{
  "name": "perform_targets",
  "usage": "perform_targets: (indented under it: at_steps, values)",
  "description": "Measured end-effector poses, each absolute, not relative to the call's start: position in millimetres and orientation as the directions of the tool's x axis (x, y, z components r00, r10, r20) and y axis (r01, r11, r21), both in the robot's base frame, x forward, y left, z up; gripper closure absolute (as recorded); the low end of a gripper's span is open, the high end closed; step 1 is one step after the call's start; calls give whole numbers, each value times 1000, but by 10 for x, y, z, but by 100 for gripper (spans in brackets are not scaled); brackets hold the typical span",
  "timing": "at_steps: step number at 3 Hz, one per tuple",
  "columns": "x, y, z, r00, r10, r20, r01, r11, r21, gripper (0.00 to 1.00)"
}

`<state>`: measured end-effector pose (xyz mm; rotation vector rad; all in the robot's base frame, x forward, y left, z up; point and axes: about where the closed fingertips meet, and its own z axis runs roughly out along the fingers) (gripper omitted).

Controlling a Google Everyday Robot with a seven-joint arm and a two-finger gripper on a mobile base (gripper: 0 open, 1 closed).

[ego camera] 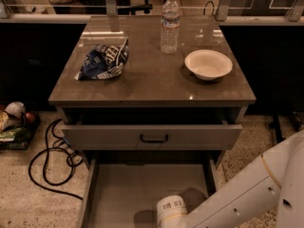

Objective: Close middle drawer

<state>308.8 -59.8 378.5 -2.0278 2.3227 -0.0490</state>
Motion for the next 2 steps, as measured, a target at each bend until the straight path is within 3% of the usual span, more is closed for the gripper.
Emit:
perform_targets:
  at_steps: [2]
  values:
    - [3089,-598,3786,-134,-991,-23,-989,136,-62,100]
